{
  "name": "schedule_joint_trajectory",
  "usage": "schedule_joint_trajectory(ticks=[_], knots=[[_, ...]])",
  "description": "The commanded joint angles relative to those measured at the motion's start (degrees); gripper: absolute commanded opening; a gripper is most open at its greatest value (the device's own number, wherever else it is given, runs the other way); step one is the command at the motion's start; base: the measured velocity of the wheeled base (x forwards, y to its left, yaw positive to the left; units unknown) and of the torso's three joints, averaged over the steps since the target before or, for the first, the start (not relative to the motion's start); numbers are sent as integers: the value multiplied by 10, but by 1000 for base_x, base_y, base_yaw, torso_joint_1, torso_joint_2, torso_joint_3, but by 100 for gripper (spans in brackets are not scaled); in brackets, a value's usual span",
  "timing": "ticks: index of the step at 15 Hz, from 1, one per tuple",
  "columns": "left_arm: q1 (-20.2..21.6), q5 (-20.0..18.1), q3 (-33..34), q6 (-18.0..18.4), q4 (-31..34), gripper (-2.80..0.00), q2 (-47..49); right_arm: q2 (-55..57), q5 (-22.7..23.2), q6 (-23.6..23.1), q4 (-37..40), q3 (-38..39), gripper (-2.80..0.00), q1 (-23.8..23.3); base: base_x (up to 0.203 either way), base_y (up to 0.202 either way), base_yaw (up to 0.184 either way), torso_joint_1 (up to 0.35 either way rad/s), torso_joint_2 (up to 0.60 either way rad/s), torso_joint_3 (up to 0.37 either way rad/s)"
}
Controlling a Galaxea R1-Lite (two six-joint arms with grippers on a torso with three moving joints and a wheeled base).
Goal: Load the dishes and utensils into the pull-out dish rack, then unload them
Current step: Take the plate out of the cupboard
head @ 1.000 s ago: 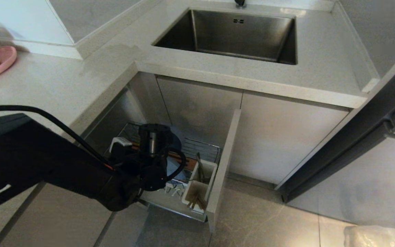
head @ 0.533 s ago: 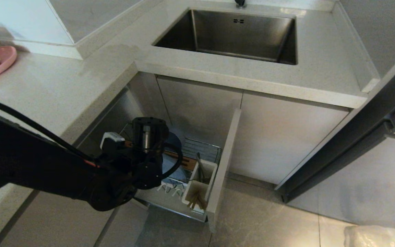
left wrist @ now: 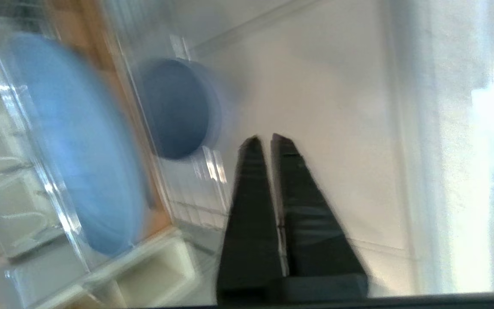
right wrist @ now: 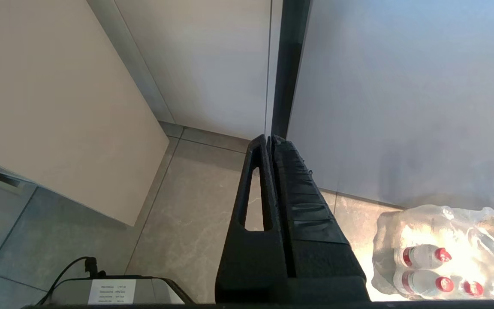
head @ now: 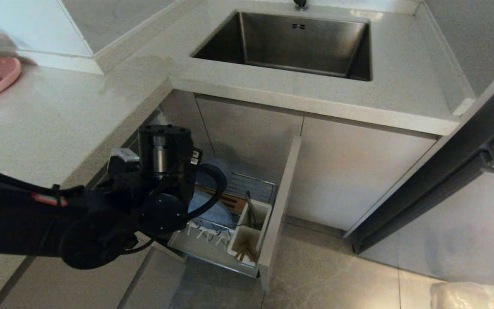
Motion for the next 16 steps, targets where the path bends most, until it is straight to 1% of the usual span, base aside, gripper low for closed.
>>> schedule_joint_trajectory(ticks=[1, 3, 4, 5, 6, 8, 10, 12, 13, 15, 16], knots=[[-13, 0, -5, 18, -1, -280, -42, 1, 0, 0, 0, 0, -280, 0, 0, 0, 0, 0, 0, 0], [-27, -1, -10, 57, 1, -280, -76, 1, 0, 0, 0, 0, -280, 0, 0, 0, 0, 0, 0, 0], [-36, -1, -11, 85, 1, -280, -98, 1, 0, 0, 0, 0, -280, 0, 0, 0, 0, 0, 0, 0], [-45, 0, -11, 122, 1, -280, -120, 0, 0, 0, 0, 0, -280, 0, 0, 0, 0, 0, 0, 0], [-55, 3, -11, 148, 1, -280, -138, 1, 0, 0, 0, 0, -280, 0, 0, 0, 0, 0, 0, 0], [-79, 14, -10, 176, 2, -280, -167, 1, 0, 0, 0, 0, -280, 0, 0, 0, 0, 0, 0, 0], [-84, 20, -10, 194, 9, -280, -202, 1, 0, 0, 0, 0, -280, 0, 0, 0, 0, 0, 0, 0], [-84, 20, -12, 232, 33, -280, -251, 1, 0, 0, 0, 0, -280, 0, 0, 0, 0, 0, 0, 0], [-83, 19, -14, 260, 41, -280, -278, 1, 0, 0, 0, 0, -280, 0, 0, 0, 0, 0, 0, 0], [-72, 17, -16, 347, 47, -280, -336, 1, 0, 0, 0, 0, -280, 0, 0, 0, 0, 0, 0, 0], [-55, 13, -17, 393, 48, -280, -368, 1, 0, 0, 0, 0, -280, 0, 0, 0, 0, 0, 0, 0]])
